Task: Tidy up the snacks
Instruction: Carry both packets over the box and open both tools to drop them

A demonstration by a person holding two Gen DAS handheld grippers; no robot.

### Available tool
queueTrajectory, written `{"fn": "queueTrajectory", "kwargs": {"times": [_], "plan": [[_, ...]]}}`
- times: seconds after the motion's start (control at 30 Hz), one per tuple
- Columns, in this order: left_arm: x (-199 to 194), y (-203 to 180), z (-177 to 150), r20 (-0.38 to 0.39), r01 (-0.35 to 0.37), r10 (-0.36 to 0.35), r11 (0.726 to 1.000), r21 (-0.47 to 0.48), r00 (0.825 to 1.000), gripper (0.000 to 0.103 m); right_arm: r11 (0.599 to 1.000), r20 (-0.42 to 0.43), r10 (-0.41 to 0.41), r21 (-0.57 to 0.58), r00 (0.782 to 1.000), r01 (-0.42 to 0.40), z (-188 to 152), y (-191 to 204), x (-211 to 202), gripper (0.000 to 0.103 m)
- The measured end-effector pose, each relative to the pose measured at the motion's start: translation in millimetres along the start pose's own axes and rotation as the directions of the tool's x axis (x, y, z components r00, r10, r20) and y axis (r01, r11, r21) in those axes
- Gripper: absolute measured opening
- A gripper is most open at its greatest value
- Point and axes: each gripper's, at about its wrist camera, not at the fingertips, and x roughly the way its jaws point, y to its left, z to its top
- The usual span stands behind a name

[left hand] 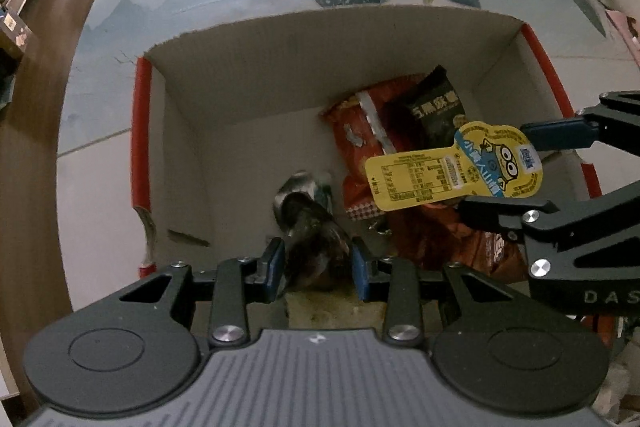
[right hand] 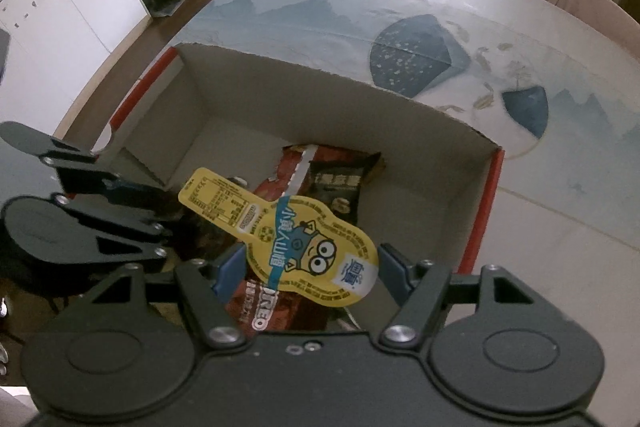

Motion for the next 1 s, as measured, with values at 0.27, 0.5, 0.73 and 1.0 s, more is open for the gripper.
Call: {"fn": "queueTrajectory", "kwargs": {"times": [0.27,0.5,0.73,1.0], "plan": [[7.4,0.3,-5.0,-0.002,0.001,-0.001,1.0,-0.017,1.0,0.034,1.0,-0.003,0.003,0.025,1.0,-0.003,-1.2,0.0,0.1,0.071],[2.4,3.2,-9.8,0.024,0.013,-0.012,0.999,-0.037,1.0,0.038,1.0,0.01,-0.007,0.025,1.0,0.007,-3.0,0.3,-3.6,0.075],[-17.9,3.7,-16.1,0.098,0.02,-0.016,0.999,-0.036,0.995,0.051,0.999,0.038,-0.001,0.045,0.999,-0.001,-8.1,1.2,-14.5,0.08],[-37.6,2.4,-21.8,0.156,0.02,-0.016,0.999,-0.025,0.988,0.053,0.998,0.077,0.004,0.057,0.997,-0.009,-12.1,4.1,-29.9,0.082]]}}
